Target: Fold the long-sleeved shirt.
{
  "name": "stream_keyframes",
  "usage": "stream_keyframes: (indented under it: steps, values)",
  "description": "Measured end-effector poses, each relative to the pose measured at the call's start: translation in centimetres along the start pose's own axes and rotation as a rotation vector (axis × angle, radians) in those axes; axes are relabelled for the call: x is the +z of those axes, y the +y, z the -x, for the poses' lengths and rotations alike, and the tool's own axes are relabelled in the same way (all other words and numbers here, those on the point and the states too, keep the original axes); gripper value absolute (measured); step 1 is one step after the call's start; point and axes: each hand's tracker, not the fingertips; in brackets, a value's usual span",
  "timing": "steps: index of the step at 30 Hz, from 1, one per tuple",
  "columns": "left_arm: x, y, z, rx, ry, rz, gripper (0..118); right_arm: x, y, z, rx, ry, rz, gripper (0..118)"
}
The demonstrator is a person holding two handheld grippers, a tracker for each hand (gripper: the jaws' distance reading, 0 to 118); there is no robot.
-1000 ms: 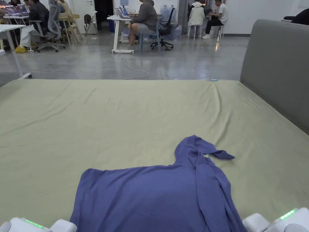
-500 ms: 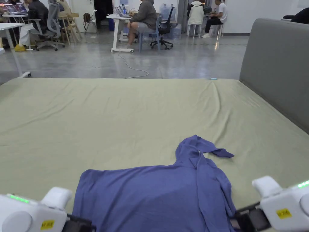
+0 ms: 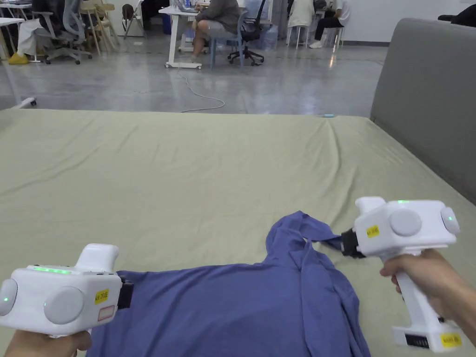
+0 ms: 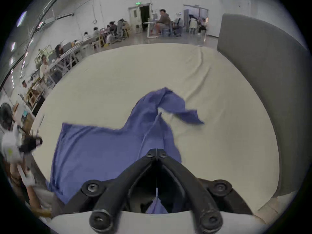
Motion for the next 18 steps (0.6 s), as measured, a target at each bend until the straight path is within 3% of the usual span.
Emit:
stream_keyframes:
  steps: [6,7,10,11,15,18]
  values:
    - [-2.9,0.8,0.0,-0.015,-0.035,0.034,0,-8.8,10.4,-0.4,-0.023,-0.051,0.039,2]
    - [-3.6,1.4,0.9,-0.005,-0.046,0.042,0,-10.8,11.8,-0.7,-0.028,-0.056,0.053,20]
    - [-4.6,1.9,1.4,0.022,-0.077,0.049,0,-15.9,14.3,-1.0,-0.099,-0.076,0.115,42]
    - [-5.1,2.2,1.8,0.034,-0.073,0.054,0,-17.4,14.7,-1.3,-0.114,-0.073,0.120,55]
    - [-6.2,2.4,2.3,0.048,-0.095,0.065,0,-22.8,15.0,-1.3,-0.173,-0.115,0.220,55]
    - [-6.4,2.4,2.4,0.041,-0.091,0.066,0,-25.6,14.1,-0.3,-0.192,-0.085,0.312,51]
